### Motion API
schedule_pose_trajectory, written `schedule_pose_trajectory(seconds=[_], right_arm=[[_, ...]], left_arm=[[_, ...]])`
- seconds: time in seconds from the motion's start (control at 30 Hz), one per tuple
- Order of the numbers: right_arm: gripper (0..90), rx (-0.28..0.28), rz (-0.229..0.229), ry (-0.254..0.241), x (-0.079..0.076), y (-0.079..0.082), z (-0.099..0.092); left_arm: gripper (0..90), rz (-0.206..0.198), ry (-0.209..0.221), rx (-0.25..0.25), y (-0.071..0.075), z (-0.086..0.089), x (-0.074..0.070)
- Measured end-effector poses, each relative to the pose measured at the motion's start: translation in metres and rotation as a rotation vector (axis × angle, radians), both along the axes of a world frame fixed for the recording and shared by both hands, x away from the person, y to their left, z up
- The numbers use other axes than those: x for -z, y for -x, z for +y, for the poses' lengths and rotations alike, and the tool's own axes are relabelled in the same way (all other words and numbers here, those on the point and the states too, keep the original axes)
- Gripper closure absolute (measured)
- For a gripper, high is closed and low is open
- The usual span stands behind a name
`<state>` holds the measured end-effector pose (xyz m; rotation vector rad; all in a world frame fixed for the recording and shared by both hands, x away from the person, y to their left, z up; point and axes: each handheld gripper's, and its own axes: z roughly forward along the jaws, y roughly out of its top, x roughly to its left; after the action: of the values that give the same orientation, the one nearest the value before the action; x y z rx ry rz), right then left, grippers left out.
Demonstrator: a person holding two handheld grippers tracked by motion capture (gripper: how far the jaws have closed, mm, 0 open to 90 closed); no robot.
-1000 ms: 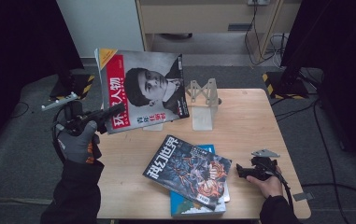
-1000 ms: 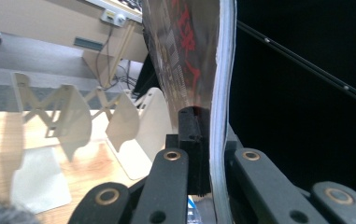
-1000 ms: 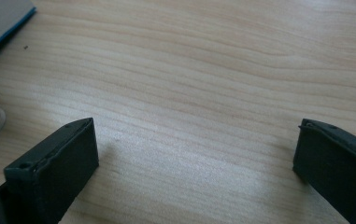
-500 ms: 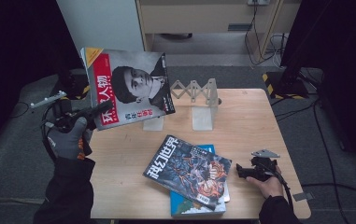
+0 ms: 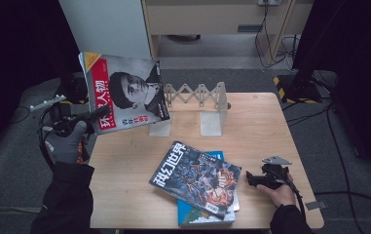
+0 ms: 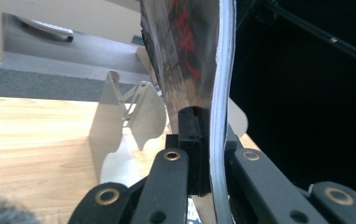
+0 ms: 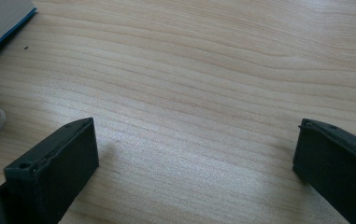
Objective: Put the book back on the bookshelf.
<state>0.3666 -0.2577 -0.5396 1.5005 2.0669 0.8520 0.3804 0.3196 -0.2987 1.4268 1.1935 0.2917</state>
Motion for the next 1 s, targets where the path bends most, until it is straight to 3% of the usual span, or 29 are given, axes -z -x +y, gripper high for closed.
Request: schedule_pose_trajectory(seconds=[0.2,0.33,0.53,0.7,1.0], right_arm=[[0.4,0.0,0.0,0.0,0.0,0.0,0.0],[0.4,0.001,-0.002,0.001,0.0,0.0,0.0],[0.4,0.003,0.0,-0.001,0.0,0.0,0.0],[0.4,0.003,0.0,-0.001,0.0,0.0,0.0],[0.4,0.003,0.0,-0.001,0.0,0.0,0.0]], left_arm=[[86.3,0.02,-0.013,-0.011,-0.007,-0.003,0.005],[86.3,0.043,-0.056,-0.027,-0.015,-0.008,0.011],[86.3,0.074,-0.068,-0.025,-0.022,-0.013,0.017],[86.3,0.093,-0.111,-0.024,-0.023,-0.017,0.017],[86.3,0.129,-0.145,-0.008,-0.018,-0.018,0.022]])
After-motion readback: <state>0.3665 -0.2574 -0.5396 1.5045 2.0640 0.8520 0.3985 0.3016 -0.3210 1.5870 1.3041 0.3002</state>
